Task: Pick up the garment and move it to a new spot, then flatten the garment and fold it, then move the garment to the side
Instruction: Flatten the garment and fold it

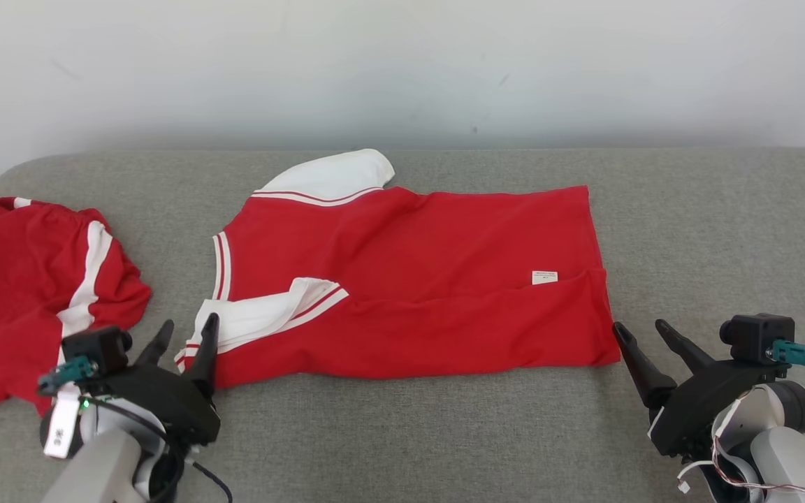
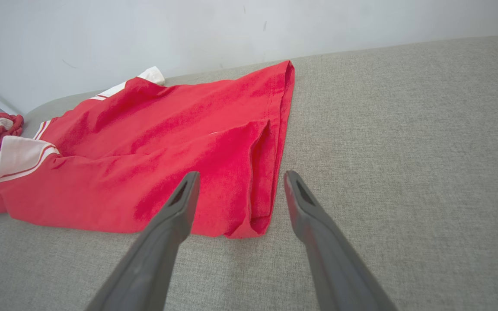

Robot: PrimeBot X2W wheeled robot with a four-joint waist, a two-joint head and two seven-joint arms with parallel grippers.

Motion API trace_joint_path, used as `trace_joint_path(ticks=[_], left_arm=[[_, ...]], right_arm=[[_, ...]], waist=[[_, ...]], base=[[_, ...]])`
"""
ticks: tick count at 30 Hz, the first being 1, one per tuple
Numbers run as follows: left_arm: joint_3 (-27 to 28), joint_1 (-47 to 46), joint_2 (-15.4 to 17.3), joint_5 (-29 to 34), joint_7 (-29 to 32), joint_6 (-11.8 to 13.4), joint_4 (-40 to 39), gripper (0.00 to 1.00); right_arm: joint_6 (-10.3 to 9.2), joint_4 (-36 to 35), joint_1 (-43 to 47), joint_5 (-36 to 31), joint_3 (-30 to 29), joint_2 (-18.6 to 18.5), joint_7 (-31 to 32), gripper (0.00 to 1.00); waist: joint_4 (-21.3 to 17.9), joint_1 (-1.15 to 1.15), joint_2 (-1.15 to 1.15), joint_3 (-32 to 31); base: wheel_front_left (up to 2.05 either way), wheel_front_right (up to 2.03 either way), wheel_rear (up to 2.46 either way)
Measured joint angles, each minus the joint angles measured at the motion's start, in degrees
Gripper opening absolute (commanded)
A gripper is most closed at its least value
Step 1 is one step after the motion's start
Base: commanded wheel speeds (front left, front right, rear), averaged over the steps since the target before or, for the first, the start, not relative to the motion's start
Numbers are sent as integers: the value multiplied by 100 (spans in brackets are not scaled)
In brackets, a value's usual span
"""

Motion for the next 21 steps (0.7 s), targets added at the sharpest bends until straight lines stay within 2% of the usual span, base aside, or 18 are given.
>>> trace_joint_path(ticks=[11, 21], left_arm=[[-76, 485, -69, -11, -146, 49, -222, 100], [-103, 555, -109, -87, -81, 74, -29, 100]], right_arm=[[0, -168, 289, -455, -241, 4, 70, 100], [0, 237, 200, -850, -238, 124, 79, 100]], waist=[[246, 0, 0, -42], [207, 0, 0, 66]], base=[[0, 0, 0], [0, 0, 0]])
